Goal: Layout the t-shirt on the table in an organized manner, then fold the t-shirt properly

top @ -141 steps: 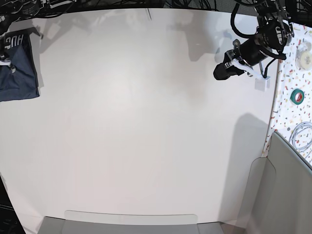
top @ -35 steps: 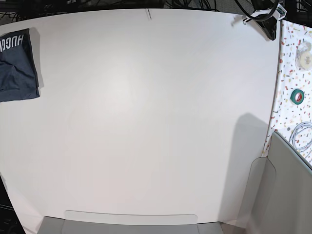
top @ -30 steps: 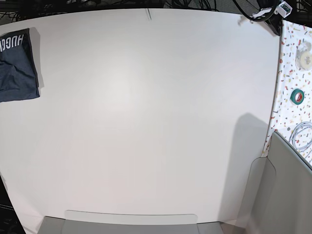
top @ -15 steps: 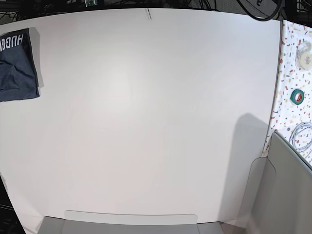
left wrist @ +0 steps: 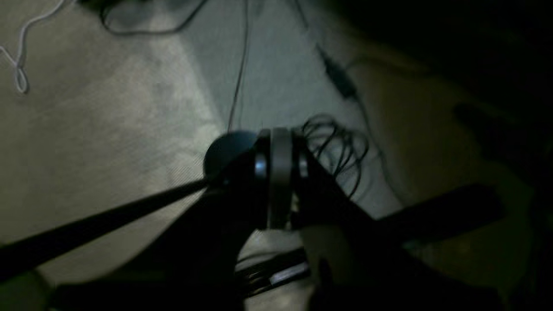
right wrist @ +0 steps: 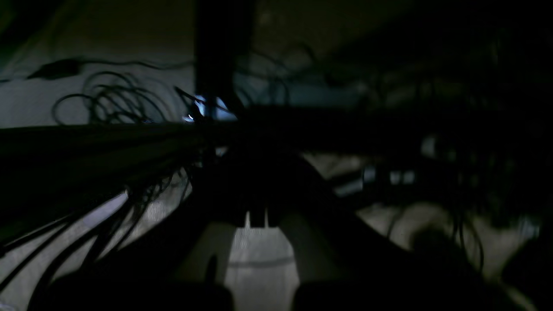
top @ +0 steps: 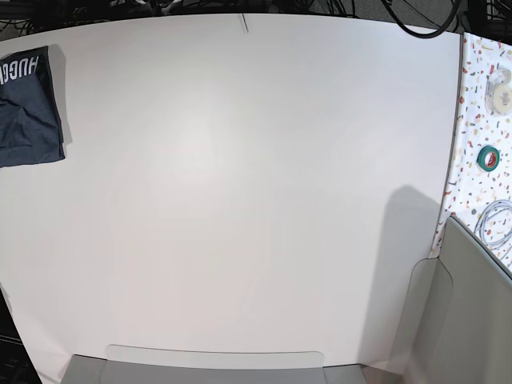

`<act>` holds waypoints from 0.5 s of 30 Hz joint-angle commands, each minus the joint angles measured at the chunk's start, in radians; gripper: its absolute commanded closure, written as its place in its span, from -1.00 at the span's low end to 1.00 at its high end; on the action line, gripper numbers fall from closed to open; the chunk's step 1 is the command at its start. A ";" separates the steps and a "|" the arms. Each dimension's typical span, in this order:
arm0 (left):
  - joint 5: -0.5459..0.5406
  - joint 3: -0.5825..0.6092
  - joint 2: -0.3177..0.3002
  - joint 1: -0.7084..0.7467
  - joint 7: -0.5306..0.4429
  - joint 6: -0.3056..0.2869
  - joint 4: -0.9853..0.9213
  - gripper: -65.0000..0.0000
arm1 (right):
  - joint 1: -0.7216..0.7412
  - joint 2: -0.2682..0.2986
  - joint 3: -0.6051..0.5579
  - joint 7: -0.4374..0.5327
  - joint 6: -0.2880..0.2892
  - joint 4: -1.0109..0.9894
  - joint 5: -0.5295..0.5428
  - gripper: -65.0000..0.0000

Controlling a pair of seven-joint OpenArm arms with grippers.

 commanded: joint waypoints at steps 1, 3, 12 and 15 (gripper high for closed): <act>0.005 0.041 -0.026 -0.005 -0.026 0.002 -0.019 1.00 | 0.003 -0.004 0.000 -0.006 0.007 -0.013 0.021 1.00; 0.010 0.125 -0.030 -0.035 -0.048 0.002 -0.062 1.00 | 0.018 -0.024 0.000 -0.057 0.007 -0.034 0.053 1.00; 0.011 0.731 -0.033 -0.265 -0.058 0.002 -0.337 1.00 | 0.098 -0.036 0.000 -0.342 0.007 -0.062 0.184 1.00; 0.010 0.871 -0.027 -0.319 -0.055 0.003 -0.398 1.00 | 0.119 -0.039 0.000 -0.421 0.007 -0.062 0.196 1.00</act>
